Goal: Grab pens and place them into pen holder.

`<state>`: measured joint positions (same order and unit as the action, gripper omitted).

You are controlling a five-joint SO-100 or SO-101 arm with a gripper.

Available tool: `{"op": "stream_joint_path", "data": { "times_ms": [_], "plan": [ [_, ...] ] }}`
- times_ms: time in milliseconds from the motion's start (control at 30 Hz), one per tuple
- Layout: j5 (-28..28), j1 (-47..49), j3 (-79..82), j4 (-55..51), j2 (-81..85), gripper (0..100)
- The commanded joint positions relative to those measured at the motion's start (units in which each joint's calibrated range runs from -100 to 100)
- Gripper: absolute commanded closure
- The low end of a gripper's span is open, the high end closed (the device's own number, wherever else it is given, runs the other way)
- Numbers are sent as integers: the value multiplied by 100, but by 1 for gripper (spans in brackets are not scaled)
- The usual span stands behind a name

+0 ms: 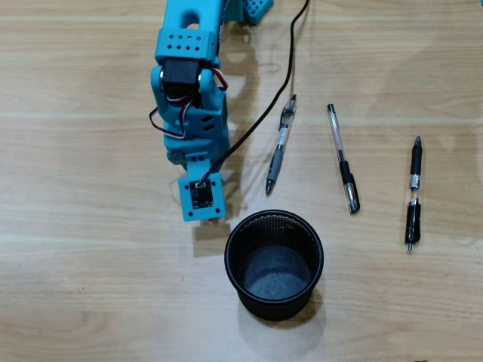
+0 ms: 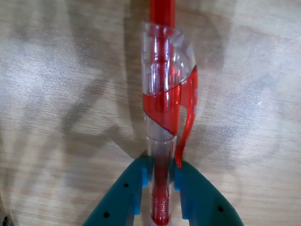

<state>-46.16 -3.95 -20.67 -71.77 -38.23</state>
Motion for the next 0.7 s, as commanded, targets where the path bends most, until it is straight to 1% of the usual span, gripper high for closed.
{"op": "stream_joint_path", "data": {
  "times_ms": [0, 100, 367, 667],
  "plan": [
    [20, 25, -50, 11, 6, 98],
    [35, 16, -186, -16, 193, 98],
    [40, 71, -1145, -964, 1314, 98],
    [-17, 363, -2059, -982, 2435, 98]
  ]
}}
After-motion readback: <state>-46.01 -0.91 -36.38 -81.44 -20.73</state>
